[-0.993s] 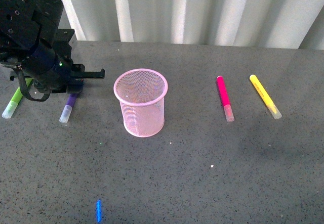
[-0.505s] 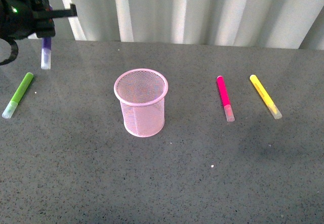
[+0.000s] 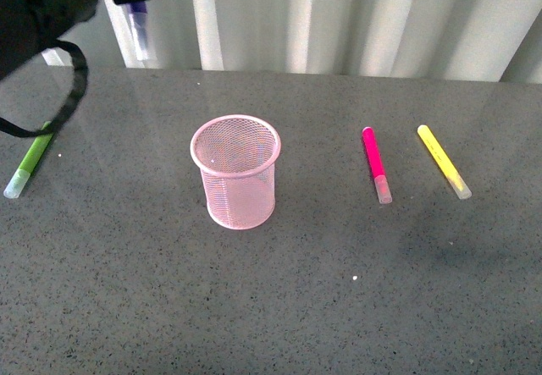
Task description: Insert purple and pink pens into pink cup
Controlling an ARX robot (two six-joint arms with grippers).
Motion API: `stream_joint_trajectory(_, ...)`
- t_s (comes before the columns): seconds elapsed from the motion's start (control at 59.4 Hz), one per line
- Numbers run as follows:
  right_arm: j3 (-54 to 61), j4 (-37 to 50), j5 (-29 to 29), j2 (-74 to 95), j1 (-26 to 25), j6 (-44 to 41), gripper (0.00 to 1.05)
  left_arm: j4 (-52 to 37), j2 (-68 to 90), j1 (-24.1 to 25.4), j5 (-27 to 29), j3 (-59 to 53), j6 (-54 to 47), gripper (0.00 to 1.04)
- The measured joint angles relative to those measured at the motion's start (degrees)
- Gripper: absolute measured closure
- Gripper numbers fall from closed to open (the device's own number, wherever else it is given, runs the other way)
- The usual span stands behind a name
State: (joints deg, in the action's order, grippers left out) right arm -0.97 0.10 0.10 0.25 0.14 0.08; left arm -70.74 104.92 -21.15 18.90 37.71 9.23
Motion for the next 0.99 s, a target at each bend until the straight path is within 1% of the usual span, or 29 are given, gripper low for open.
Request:
stream_joint_trajectory(0.084, 0.0, 0.0, 0.0, 0.0, 0.0, -0.02, 0.07, -2.32, 2.95, -3.02, 3.15, 0.04, 0.0, 0.92)
stream_joint_trajectory(0.168, 0.0, 0.0, 0.0, 0.0, 0.0, 0.0, 0.07, -2.69, 5.79, -5.18, 5.46, 0.74, 0.09, 0.92)
stream_joint_trajectory(0.387, 0.0, 0.0, 0.02, 0.0, 0.0, 0.0, 0.07, -1.75, 8.35, -8.52, 7.1, 2.84, 2.54, 0.92)
stream_joint_trajectory(0.673, 0.0, 0.0, 0.0, 0.0, 0.0, 0.0, 0.07, 0.2, 12.46, -9.7, 8.44, 3.67, 7.91, 0.92)
stream_joint_trajectory(0.993, 0.0, 0.0, 0.0, 0.0, 0.0, 0.0, 0.07, 1.92, 14.86, -9.73, 7.58, 6.6, 9.97, 0.92)
